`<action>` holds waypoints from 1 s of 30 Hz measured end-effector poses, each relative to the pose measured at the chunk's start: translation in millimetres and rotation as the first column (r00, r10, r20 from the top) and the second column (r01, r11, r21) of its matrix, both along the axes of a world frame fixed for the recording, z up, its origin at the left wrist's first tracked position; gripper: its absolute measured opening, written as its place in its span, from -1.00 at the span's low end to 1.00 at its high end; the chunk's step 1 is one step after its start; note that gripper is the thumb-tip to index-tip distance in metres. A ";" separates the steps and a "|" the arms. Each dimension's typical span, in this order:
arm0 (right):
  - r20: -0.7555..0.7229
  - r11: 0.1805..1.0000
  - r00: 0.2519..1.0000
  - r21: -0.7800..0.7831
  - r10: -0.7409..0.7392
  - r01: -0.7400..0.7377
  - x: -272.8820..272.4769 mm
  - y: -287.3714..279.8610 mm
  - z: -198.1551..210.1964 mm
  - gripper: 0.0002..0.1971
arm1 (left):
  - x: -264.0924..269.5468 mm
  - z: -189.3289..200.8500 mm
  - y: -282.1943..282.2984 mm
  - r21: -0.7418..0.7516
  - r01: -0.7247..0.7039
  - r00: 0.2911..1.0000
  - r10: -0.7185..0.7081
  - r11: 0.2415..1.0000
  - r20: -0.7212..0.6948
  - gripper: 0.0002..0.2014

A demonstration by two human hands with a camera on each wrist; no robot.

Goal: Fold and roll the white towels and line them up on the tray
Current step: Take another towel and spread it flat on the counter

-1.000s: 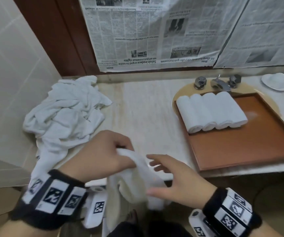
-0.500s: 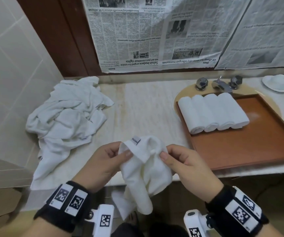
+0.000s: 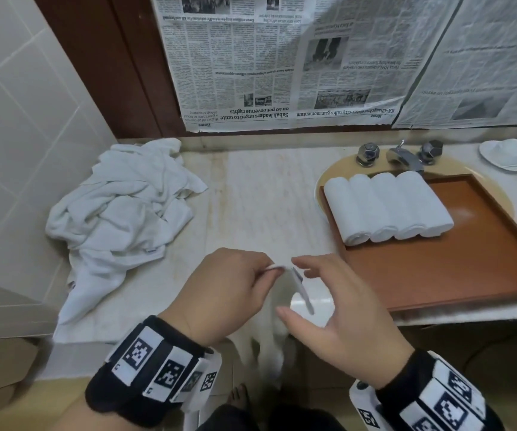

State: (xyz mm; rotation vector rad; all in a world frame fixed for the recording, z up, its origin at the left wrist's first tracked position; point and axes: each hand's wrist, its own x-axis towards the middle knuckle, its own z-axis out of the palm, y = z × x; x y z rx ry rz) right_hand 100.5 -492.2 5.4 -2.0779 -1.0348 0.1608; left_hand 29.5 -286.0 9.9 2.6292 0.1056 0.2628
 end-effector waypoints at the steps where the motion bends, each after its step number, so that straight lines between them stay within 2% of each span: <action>1: 0.071 1.000 0.997 -0.002 -0.025 0.025 0.3 1.2 -2.1 -0.57 | 1.4 -0.3 -1.9 0.013 0.007 1.000 -0.007 1.000 -0.002 -0.55; 4: 0.231 0.994 0.967 0.038 -0.108 0.102 6.8 1.0 -10.1 -0.87 | 3.4 -1.8 -4.1 0.016 0.019 1.000 -0.019 1.000 0.015 -0.57; 6: 0.280 0.993 0.953 0.048 -0.116 0.107 12.7 -3.4 -12.9 -0.92 | 2.5 -2.1 -4.6 0.021 0.046 0.999 -0.047 0.999 0.021 -0.58; 10: 0.333 0.999 0.943 -0.035 -0.019 0.032 24.8 -12.1 -11.3 -0.95 | -8.8 -5.3 -0.3 -0.029 0.085 0.996 -0.086 0.996 -0.016 -0.52; 14: 0.313 0.998 0.949 -0.045 -0.038 0.054 45.0 -27.0 -12.9 -0.92 | -32.4 -7.2 30.8 -0.080 -0.014 0.999 0.018 0.997 0.051 -0.54; 20: 0.236 0.989 0.970 -0.120 -0.053 0.083 71.9 -50.1 -21.6 -0.76 | -62.2 -8.5 77.9 0.107 -0.026 0.990 0.010 0.994 0.140 -0.62; 22: 0.236 0.987 0.971 -0.147 -0.022 0.058 79.4 -57.2 -20.9 -0.78 | -69.2 -8.9 91.5 0.132 -0.030 0.992 0.014 0.991 0.126 -0.61; 26: 0.203 0.967 0.965 -0.222 0.168 -0.122 87.7 -65.6 -20.2 -0.75 | -79.1 -10.8 102.6 0.070 -0.025 1.000 0.026 0.997 -0.013 -0.61; 28: 0.140 0.936 0.952 -0.268 0.273 -0.229 93.4 -70.2 -23.0 -0.70 | -82.0 -12.2 106.4 -0.010 -0.012 0.982 0.010 1.000 -0.191 -0.59; 30: 0.062 0.872 0.924 -0.358 0.378 -0.334 100.2 -74.4 -25.6 -0.68 | -81.1 -12.4 109.9 -0.058 -0.011 0.901 -0.015 0.998 -0.433 -0.65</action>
